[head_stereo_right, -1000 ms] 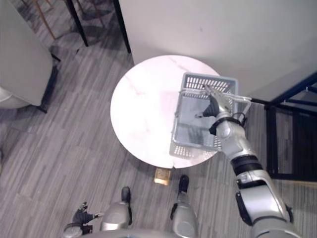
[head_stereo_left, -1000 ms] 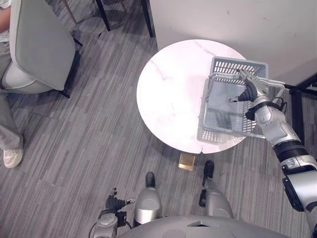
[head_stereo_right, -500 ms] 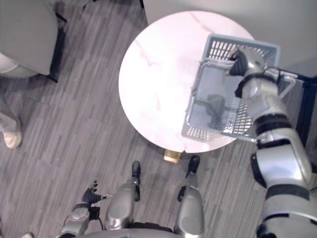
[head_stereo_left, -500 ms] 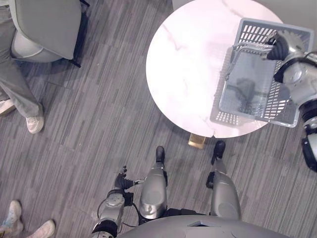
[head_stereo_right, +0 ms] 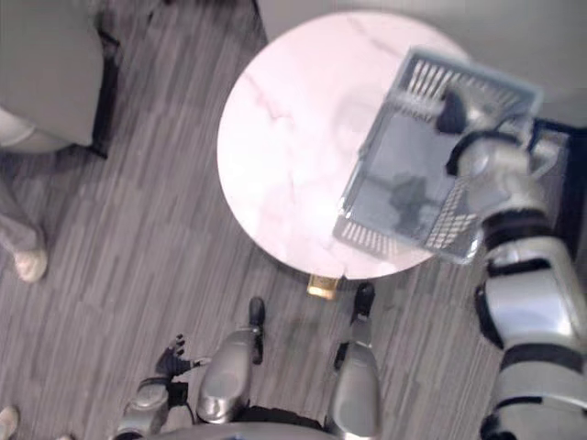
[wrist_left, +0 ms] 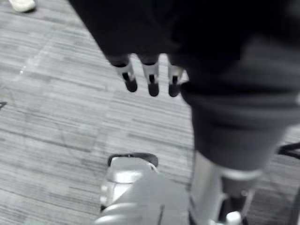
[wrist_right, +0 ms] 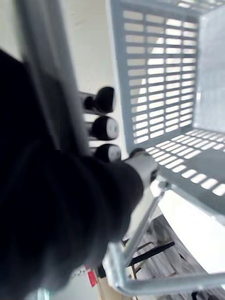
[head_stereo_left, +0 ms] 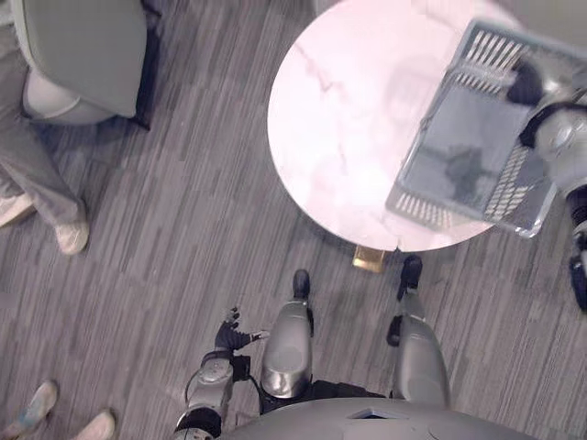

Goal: Pick vegetable in the basket

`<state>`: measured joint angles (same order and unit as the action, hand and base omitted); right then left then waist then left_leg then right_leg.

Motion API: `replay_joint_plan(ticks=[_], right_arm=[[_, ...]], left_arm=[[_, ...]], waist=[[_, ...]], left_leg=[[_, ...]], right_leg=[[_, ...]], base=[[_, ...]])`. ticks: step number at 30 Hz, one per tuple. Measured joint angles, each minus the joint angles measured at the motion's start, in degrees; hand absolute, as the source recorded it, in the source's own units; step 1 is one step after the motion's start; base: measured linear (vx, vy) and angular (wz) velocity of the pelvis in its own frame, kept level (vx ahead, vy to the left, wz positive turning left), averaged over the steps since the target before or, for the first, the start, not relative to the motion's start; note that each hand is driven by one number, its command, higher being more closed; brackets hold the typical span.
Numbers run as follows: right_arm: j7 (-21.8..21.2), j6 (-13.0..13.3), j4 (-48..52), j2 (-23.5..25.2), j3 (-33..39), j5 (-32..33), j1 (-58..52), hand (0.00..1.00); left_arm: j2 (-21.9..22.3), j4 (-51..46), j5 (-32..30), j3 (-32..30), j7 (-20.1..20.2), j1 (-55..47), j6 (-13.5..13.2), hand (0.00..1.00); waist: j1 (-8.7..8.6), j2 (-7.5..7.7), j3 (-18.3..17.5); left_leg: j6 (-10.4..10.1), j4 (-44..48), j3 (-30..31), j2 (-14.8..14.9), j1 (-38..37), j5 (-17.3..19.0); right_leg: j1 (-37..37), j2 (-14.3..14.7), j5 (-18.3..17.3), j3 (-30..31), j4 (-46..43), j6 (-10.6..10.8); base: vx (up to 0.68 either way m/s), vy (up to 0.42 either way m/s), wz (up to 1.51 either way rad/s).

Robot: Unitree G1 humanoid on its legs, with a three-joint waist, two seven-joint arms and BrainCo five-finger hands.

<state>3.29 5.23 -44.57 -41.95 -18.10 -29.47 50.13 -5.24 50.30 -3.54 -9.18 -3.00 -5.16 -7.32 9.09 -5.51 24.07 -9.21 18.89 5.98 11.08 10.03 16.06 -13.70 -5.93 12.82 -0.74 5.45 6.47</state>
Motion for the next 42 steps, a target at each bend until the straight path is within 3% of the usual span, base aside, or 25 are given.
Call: replay_joint_plan(ticks=[1,5,7,9,11,12,13,14,17,21,23,24,25,26,27,28,30,31,33,35,36,37,38,40,42], right_arm=[[-0.4,0.1,2.0,0.5,1.6,0.1,-2.7,1.0],[-1.8,-0.8,11.1,9.0,14.0,6.3,-24.8,1.0],[-1.9,-1.8,14.0,12.5,18.7,9.6,-31.7,1.0],[-1.3,-2.2,15.5,15.3,22.8,12.4,-36.3,1.0],[-0.2,-2.8,16.6,18.3,26.1,15.3,-40.4,1.0],[0.3,-3.2,16.9,19.5,27.4,16.2,-41.9,1.0],[0.4,-3.3,16.9,20.1,28.4,17.1,-42.6,1.0],[1.4,-3.7,17.1,22.5,30.7,18.6,-45.0,1.0],[2.2,-3.5,19.1,27.0,31.8,22.3,-48.9,1.0],[3.3,-3.5,18.0,31.0,34.0,23.8,-52.4,1.0],[3.8,-3.6,15.2,32.5,36.0,23.7,-53.2,1.0],[3.8,-3.6,13.0,32.7,36.4,23.6,-52.6,1.0],[3.9,-3.6,12.6,32.9,36.6,23.7,-53.2,1.0],[3.9,-3.6,11.9,33.0,36.4,23.7,-54.3,1.0],[3.8,-3.8,7.3,32.8,36.0,24.0,-54.5,1.0],[4.0,-3.9,5.4,32.7,35.6,24.4,-54.3,1.0],[4.1,-4.0,0.5,32.3,34.9,24.9,-52.9,1.0],[4.1,-4.5,-5.2,32.3,35.5,24.9,-51.7,1.0],[3.8,-5.0,-9.2,31.9,35.5,24.9,-51.7,1.0],[3.4,-5.7,-11.8,31.6,35.9,24.6,-52.1,1.0],[3.3,-5.7,-11.8,31.4,35.9,24.5,-52.8,1.0],[2.8,-5.7,-11.5,30.8,35.9,24.0,-53.8,1.0],[2.6,-5.7,-11.5,30.5,35.9,23.6,-55.0,1.0],[2.2,-5.9,-11.7,31.1,35.9,23.6,-57.5,1.0],[2.1,-6.8,-13.9,30.6,37.1,23.6,-58.2,1.0]], left_arm=[[0.0,-0.1,0.0,-0.1,0.0,0.1,0.3,0.0],[-4.2,0.1,-2.8,0.7,0.7,0.2,1.6,0.0],[-4.4,0.1,-4.1,1.5,1.2,0.9,1.8,0.0],[-4.3,0.0,-5.0,2.7,1.9,2.2,1.8,0.0],[-4.3,-0.2,-4.9,2.5,2.3,3.2,1.8,0.0],[-4.1,-0.4,-4.7,2.1,2.4,3.3,2.0,0.0],[-3.8,-0.6,-4.5,1.8,2.4,3.3,2.0,0.0],[-3.0,-0.8,-3.8,1.2,2.4,2.7,2.0,0.0],[-3.6,-0.4,-3.8,-0.1,2.4,0.2,2.5,0.0],[-2.1,2.3,-3.9,0.2,2.6,0.2,3.0,0.0],[-1.8,3.5,-4.0,0.4,2.6,0.6,3.2,0.0],[-0.7,4.8,-4.6,0.1,2.6,0.8,3.2,0.0],[-0.5,5.2,-4.9,0.0,2.5,1.0,3.3,0.0],[-0.7,5.3,-5.0,0.0,2.5,0.8,3.4,0.0],[0.1,6.4,-5.0,0.1,2.1,1.2,4.0,0.0],[0.8,7.1,-5.0,0.2,2.1,1.0,4.1,0.0],[2.0,6.7,-4.5,-0.7,1.3,0.3,4.1,0.0],[1.8,6.8,-4.0,-1.3,0.3,0.0,4.2,0.0],[2.0,6.6,-3.1,-1.2,0.0,-0.2,3.3,0.0],[2.5,6.3,-1.4,-1.6,-0.1,-0.1,2.5,0.0],[2.5,5.9,-1.3,-1.9,-0.1,0.2,2.4,0.0],[2.6,5.8,-0.7,-2.2,-0.3,0.3,2.3,0.0],[2.6,6.0,0.0,-2.3,-0.5,0.2,2.2,0.0],[2.0,7.1,0.0,-2.8,-0.9,2.0,2.1,0.0],[3.0,7.1,0.0,-2.8,-0.9,3.3,1.8,0.0]], waist=[[-0.61,0.27,-0.3],[-4.68,8.08,-6.0],[-6.64,8.9,-7.5],[-8.36,8.42,-8.2],[-9.28,7.17,-9.4],[-9.53,6.27,-9.7],[-9.79,5.25,-9.7],[-9.49,3.11,-10.4],[-9.49,2.52,-12.5],[-9.87,2.2,-13.1],[-10.18,2.97,-13.6],[-9.47,-0.1,-14.2],[-10.79,0.77,-14.4],[-11.8,2.55,-14.9],[-10.39,1.58,-15.0],[-9.44,1.34,-14.9],[-8.39,1.49,-14.8],[-7.79,1.58,-14.6],[-6.93,1.22,-14.5],[-5.23,1.2,-14.5],[-4.99,1.21,-14.5],[-4.96,-0.17,-14.4],[-4.6,-1.51,-14.6],[-5.51,0.09,-14.6],[-5.48,0.31,-14.4]], left_leg=[[-0.5,-0.2,0.3,0.0,-0.9,1.3],[0.3,-4.5,-3.9,-1.8,-6.3,0.9],[0.6,-5.9,-7.0,-2.3,-9.2,1.0],[1.2,-6.6,-10.7,-2.6,-11.8,1.2],[2.1,-8.2,-17.2,-2.0,-14.8,0.7],[2.1,-8.9,-20.4,-2.0,-16.7,0.6],[2.2,-9.1,-22.0,-1.7,-17.6,0.5],[2.1,-8.7,-26.3,-0.1,-19.8,0.3],[1.8,-8.7,-32.8,0.0,-23.9,0.2],[2.2,-8.3,-37.1,-0.1,-27.0,-3.2],[3.5,-7.9,-38.0,-0.8,-27.8,-5.0],[5.1,-7.5,-39.4,1.5,-28.2,-5.9],[3.9,-5.0,-38.9,1.4,-28.2,-5.2],[3.6,-1.7,-39.2,0.6,-27.9,-5.2],[4.6,12.1,-37.2,3.5,-24.3,-8.8],[6.0,18.5,-32.6,3.6,-21.2,-13.3],[3.7,26.9,-20.9,-1.4,-14.4,-6.9],[3.3,26.3,-16.6,-4.4,-11.5,-2.6],[4.8,21.4,-12.2,-6.3,-8.6,-0.1],[4.9,9.5,-1.8,-8.6,-4.7,0.2],[4.3,5.7,0.0,-8.6,-4.0,-0.4],[4.2,-1.8,2.2,-6.8,-1.7,-3.4],[4.7,-2.2,2.1,-5.4,-1.4,-6.5],[5.1,-3.1,-1.9,-5.1,-2.2,-5.9],[5.5,-1.1,-6.4,-5.1,-0.9,-5.8]], right_leg=[[0.3,0.1,-0.2,0.2,0.0,0.2],[1.1,-1.3,0.0,4.0,0.0,1.0],[1.2,-1.2,0.0,5.9,-0.9,1.0],[0.9,-1.0,1.1,5.3,-1.5,0.2],[-0.4,0.5,3.8,-4.1,-1.3,-4.3],[-0.3,-0.1,-0.4,-11.0,-2.3,-8.9],[-0.5,-0.6,-3.1,-16.7,-4.1,-11.4],[-1.2,-2.6,-8.3,-28.2,-10.6,-15.0],[-0.9,-4.3,-9.4,-37.2,-15.1,-13.8],[-2.0,0.2,-8.9,-31.9,-13.0,-12.8],[-2.0,2.4,-9.3,-30.0,-11.0,-12.2],[-4.8,3.2,-15.0,-29.4,-20.3,-12.6],[-6.1,1.6,-17.2,-26.4,-28.4,-14.6],[-5.3,0.7,-21.3,-23.4,-29.9,-12.4],[-3.4,4.9,-21.7,-17.1,-27.0,-10.3],[-1.6,6.3,-21.4,-14.6,-23.8,-10.0],[1.3,8.0,-19.5,-9.5,-18.3,-9.4],[4.1,8.6,-17.6,-5.9,-15.1,-9.2],[6.6,10.1,-17.6,-0.4,-13.2,-9.2],[8.4,12.0,-17.0,5.0,-10.7,-9.2],[9.0,12.5,-16.1,5.6,-9.4,-9.3],[10.5,14.8,-14.7,7.1,-7.2,-9.2],[11.6,16.3,-14.2,8.0,-6.3,-9.0],[12.1,15.2,-13.9,9.5,-5.0,-9.8],[12.6,14.0,-13.6,10.7,-4.4,-10.6]], base=[[-0.06,0.102,-0.59],[0.04,0.083,-0.39],[0.08,0.067,-0.79],[0.06,0.049,-1.0],[0.05,-0.012,-1.32],[0.03,-0.031,-1.14],[0.02,-0.01,-1.53],[0.03,0.012,-1.45],[0.12,-0.046,-1.55],[0.12,-0.107,-1.13],[0.19,-0.101,-1.47],[0.18,-0.077,-1.26],[0.19,-0.059,-0.85],[0.21,-0.151,-1.12],[0.25,-0.162,-1.65],[0.23,-0.158,-2.44],[0.13,-0.012,-2.1],[0.12,0.014,-2.14],[0.15,0.056,-2.04],[0.15,0.106,-2.07],[0.1,0.131,-1.84],[0.13,0.194,-1.64],[0.15,0.184,-1.45],[0.21,0.181,-0.56],[0.21,0.177,-0.02]])
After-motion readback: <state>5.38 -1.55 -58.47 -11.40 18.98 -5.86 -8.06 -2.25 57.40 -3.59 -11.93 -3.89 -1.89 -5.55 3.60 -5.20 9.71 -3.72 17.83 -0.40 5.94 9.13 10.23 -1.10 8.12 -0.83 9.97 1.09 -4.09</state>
